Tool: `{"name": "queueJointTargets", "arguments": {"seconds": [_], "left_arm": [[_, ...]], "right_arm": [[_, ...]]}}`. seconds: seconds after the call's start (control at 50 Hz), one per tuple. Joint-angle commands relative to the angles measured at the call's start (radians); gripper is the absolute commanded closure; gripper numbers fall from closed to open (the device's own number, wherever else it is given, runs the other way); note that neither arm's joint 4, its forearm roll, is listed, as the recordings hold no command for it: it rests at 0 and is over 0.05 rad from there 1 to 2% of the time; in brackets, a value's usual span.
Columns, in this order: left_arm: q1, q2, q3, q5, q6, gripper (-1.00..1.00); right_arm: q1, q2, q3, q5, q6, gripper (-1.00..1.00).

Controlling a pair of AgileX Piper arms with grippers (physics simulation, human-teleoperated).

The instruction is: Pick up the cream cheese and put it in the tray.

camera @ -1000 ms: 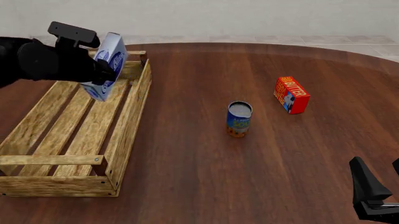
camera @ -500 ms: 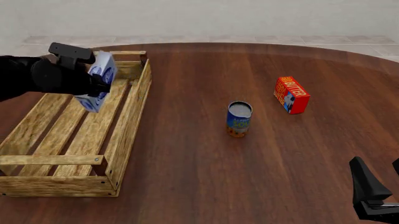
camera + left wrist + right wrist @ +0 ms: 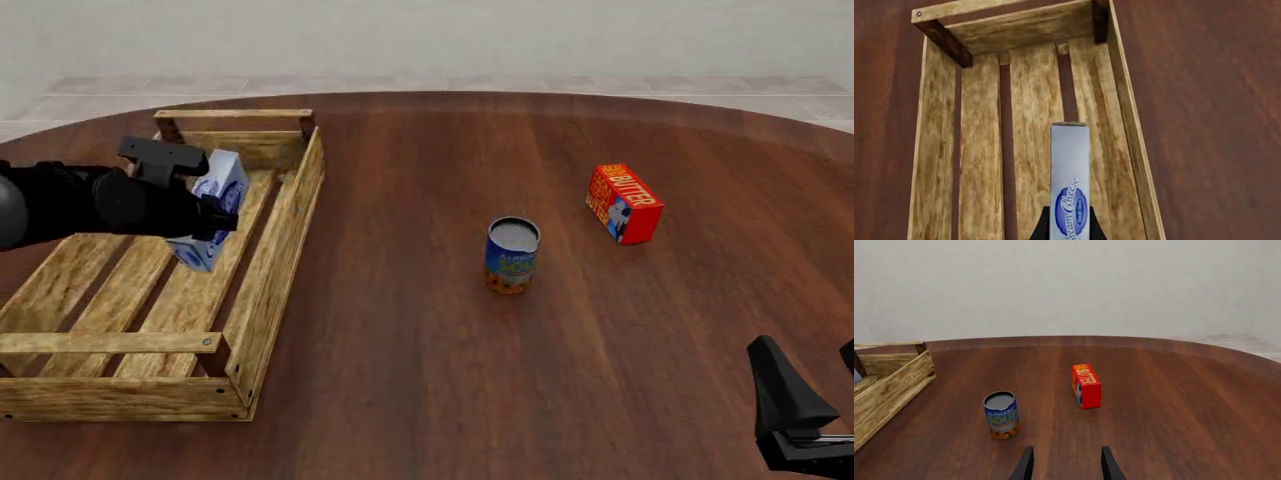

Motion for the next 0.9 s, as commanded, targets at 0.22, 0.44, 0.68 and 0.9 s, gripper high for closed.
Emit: {"name": "queueJointTargets", "arguments": {"seconds": [0.22,0.44,0.68,0.9], "left_arm": [[0.028,0.051,0.042,-0.074,0.023,1.0],[0.043,0.082,0.065,-0.111,0.025,1.0],[0.052,0.1,0.087,-0.138,0.021,1.0],[0.056,0.084,0.101,-0.138,0.029,1.0]], "right_arm": [[0.0,0.002,0.0,-0.001,0.0,-1.0],[0.001,0.002,0.0,-0.001,0.001,-1.0],[0.001,0.002,0.0,-0.001,0.001,-1.0],[0.001,0.002,0.0,-0.001,0.0,-1.0]]}}
